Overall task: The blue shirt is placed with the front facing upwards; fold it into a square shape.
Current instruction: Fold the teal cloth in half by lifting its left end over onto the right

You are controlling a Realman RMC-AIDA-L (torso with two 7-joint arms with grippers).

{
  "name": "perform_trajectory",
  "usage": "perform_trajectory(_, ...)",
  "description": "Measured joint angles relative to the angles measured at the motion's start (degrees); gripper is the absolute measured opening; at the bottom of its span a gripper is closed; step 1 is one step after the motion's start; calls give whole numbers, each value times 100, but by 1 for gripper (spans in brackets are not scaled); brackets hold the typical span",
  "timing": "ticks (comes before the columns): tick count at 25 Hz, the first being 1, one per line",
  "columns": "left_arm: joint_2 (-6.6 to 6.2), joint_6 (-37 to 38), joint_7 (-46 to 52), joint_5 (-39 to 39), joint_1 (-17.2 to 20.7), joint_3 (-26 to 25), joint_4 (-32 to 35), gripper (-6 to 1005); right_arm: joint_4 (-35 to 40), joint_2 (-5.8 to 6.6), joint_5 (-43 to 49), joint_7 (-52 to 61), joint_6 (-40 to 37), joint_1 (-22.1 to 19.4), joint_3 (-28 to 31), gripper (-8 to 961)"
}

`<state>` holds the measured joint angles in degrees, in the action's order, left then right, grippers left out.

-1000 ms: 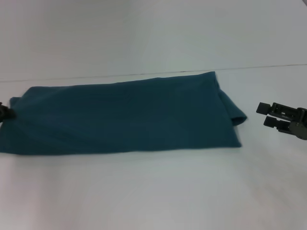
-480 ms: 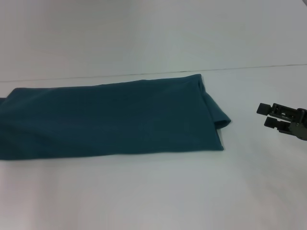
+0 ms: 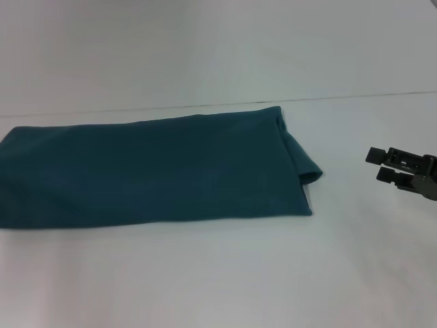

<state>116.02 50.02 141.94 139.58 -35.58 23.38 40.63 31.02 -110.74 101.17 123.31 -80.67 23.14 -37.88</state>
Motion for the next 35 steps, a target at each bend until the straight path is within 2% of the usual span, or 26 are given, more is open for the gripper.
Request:
perform_trajectory(6, -1, 602, -362, -408, -29, 7, 56, 56, 0, 0, 0, -1, 0, 10, 0, 864)
perform_trajectory(13, -2, 973, -348, -495, -191, 9, 104, 57, 0, 0, -1, -11, -1, 16, 0, 864)
perform_trajectory(17, 46, 1247, -364, -615, -244, 22, 298, 57, 0, -11, -1, -10, -7, 16, 0, 863)
perform_trajectory(26, 65, 2010, -297, -1060, -295, 74, 702, 57, 0, -26, 0, -9, -6, 28, 0, 862)
perform_trajectory(35, 84, 2249, -82, -1190, -515, 289, 731, 56, 0, -27, -1, -9, -1, 33, -1, 864)
